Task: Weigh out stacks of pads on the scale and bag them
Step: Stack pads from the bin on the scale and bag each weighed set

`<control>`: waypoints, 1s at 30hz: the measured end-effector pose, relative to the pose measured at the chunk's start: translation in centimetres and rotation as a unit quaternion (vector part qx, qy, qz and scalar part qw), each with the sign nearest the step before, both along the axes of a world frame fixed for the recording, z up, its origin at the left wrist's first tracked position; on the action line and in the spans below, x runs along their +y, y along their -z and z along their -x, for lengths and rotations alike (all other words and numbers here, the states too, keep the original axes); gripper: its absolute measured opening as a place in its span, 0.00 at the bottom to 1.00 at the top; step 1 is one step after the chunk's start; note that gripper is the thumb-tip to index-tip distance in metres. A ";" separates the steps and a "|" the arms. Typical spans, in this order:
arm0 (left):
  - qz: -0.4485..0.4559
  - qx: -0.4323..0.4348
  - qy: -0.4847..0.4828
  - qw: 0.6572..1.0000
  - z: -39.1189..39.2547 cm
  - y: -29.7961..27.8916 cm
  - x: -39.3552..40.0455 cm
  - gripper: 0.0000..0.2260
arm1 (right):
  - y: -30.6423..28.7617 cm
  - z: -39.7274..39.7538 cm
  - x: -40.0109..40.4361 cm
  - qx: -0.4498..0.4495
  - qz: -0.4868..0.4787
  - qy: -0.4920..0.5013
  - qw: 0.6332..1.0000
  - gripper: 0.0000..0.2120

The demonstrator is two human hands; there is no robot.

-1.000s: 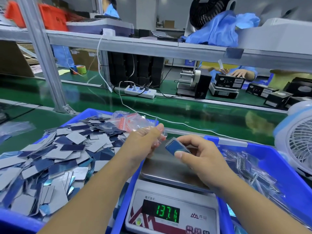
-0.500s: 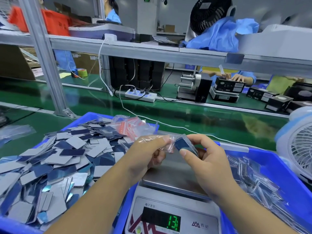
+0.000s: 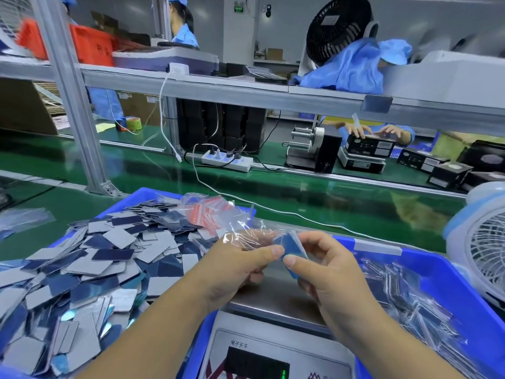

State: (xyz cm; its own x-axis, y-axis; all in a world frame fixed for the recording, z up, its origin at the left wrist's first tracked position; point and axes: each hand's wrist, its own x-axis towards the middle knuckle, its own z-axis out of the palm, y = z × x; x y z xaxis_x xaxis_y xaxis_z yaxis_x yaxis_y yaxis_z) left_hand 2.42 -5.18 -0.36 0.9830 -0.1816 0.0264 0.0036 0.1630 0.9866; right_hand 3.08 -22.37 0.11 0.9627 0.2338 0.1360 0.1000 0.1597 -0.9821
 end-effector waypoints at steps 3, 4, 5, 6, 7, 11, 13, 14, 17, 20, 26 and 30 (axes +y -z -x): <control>0.036 -0.007 0.030 0.999 -0.2 0.0 -0.1 0.14 | -0.2 -0.1 -0.2 0.001 0.009 -0.002 1.000 0.14; 0.040 -0.014 0.040 0.998 -0.2 0.0 -0.1 0.15 | -0.2 -0.1 -0.3 -0.001 0.013 -0.011 1.000 0.13; 0.036 -0.024 0.047 0.998 -0.2 0.0 -0.1 0.16 | -0.3 0.0 -0.3 -0.001 0.018 -0.022 1.000 0.12; 0.029 -0.034 0.051 0.998 -0.2 -0.1 -0.1 0.17 | -0.4 0.0 -0.4 0.001 0.022 -0.034 0.999 0.12; 0.024 -0.042 0.052 0.997 -0.2 0.0 0.0 0.17 | -0.5 0.0 -0.5 0.004 0.026 -0.046 0.999 0.12; -0.023 -0.064 0.038 0.997 -0.1 0.0 -0.1 0.17 | -0.8 -0.2 -0.6 0.024 0.030 -0.067 0.997 0.13; -0.056 -0.072 0.032 0.995 -0.2 0.1 -0.2 0.14 | -0.7 -0.3 -0.6 0.023 0.023 -0.053 0.998 0.15; -0.055 -0.069 0.034 0.995 -0.2 0.1 -0.2 0.13 | -0.6 -0.3 -0.6 0.021 0.019 -0.046 0.999 0.16; 0.017 -0.057 0.026 0.998 -0.4 0.1 -0.2 0.09 | -0.4 -0.4 -0.6 0.005 0.000 -0.045 0.999 0.15; 0.105 -0.064 -0.012 0.992 -0.6 -0.1 0.0 0.05 | -0.6 -0.3 -0.5 0.018 -0.040 -0.038 0.998 0.14; 0.052 -0.081 -0.035 0.995 -0.6 -0.2 -0.2 0.09 | -0.9 0.1 -0.3 0.041 -0.066 -0.021 0.997 0.17; -0.009 -0.094 -0.016 0.995 -0.4 0.0 -0.3 0.15 | -0.7 0.1 -0.4 0.028 -0.051 -0.016 0.998 0.09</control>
